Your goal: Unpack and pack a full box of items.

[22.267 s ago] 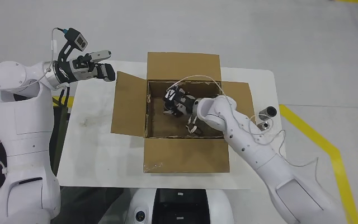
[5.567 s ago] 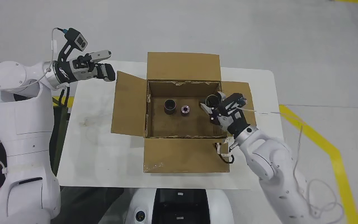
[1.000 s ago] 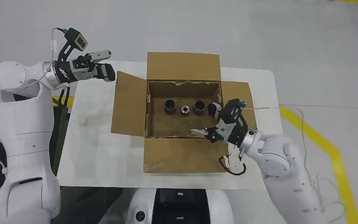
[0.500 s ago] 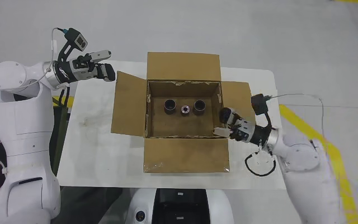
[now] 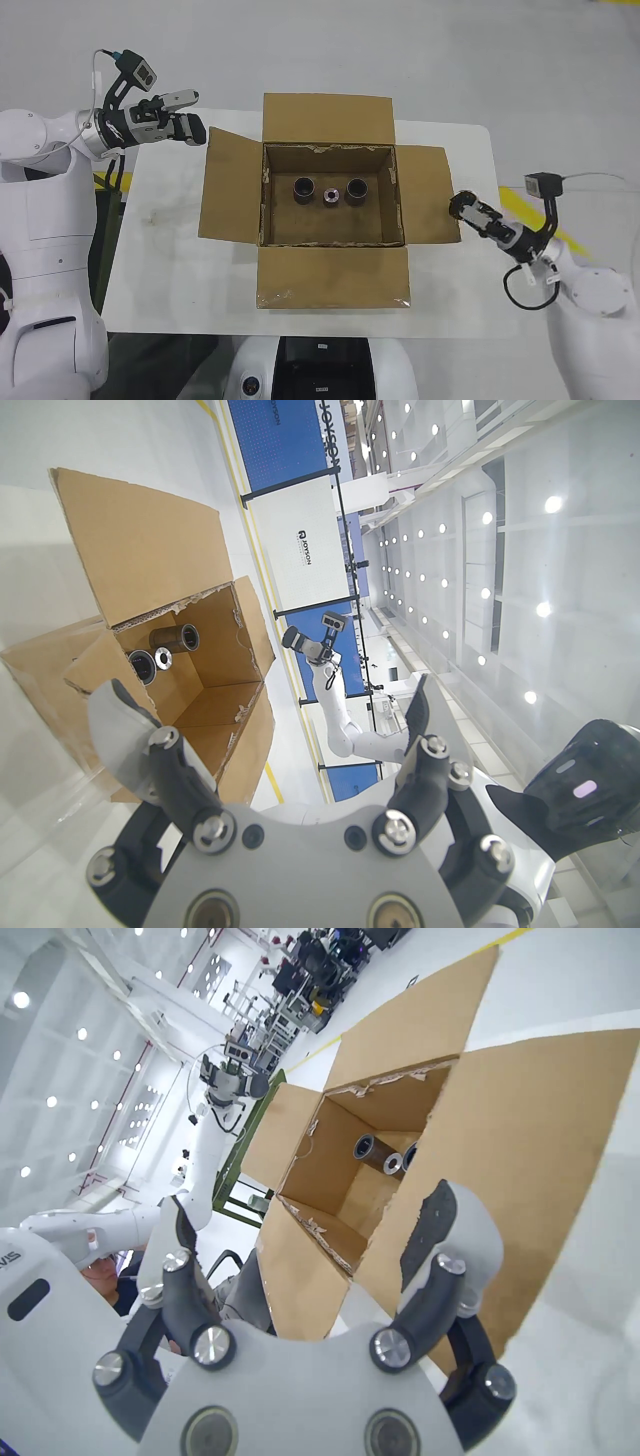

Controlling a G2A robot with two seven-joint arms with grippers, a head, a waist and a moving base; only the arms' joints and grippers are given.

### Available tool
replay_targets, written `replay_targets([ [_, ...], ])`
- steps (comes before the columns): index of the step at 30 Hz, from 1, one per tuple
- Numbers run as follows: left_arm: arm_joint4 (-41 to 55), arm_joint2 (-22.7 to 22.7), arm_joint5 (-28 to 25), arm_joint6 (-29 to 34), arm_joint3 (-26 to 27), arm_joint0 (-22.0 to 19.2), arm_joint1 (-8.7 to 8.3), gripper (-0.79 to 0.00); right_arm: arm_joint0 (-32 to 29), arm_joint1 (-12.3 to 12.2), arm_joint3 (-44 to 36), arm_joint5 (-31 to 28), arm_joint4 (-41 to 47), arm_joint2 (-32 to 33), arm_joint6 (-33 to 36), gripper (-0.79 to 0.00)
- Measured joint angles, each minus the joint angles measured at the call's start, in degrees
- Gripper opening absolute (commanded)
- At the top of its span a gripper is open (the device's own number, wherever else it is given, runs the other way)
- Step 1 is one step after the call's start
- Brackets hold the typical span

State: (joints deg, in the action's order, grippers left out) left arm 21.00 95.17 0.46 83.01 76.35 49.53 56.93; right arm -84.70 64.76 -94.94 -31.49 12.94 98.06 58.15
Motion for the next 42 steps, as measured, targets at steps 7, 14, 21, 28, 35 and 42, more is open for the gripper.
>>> replay_targets([
  [7, 0.0, 0.0, 0.0, 0.0, 0.0, 0.0, 0.00, 0.000, 1.2, -0.5, 5.3, 3.2, 1.9, 0.7, -0.6, 0.000],
  [14, 0.0, 0.0, 0.0, 0.0, 0.0, 0.0, 0.00, 0.000, 3.1, -1.0, 10.7, 5.4, -0.4, 0.3, -2.5, 0.000],
  [21, 0.0, 0.0, 0.0, 0.0, 0.0, 0.0, 0.00, 0.000, 3.8, -1.2, 12.0, 5.6, -0.2, -1.1, -2.0, 0.000],
  [28, 0.0, 0.0, 0.0, 0.0, 0.0, 0.0, 0.00, 0.000, 4.7, -1.3, 11.4, 6.2, -2.0, -4.4, -1.2, 0.000],
  [35, 0.0, 0.0, 0.0, 0.0, 0.0, 0.0, 0.00, 0.000, 5.2, -1.5, 10.8, 5.9, -2.3, -6.8, -0.2, 0.000],
  [42, 0.0, 0.0, 0.0, 0.0, 0.0, 0.0, 0.00, 0.000, 3.9, -1.8, 8.4, 2.6, 3.0, -6.0, 1.2, 0.000],
])
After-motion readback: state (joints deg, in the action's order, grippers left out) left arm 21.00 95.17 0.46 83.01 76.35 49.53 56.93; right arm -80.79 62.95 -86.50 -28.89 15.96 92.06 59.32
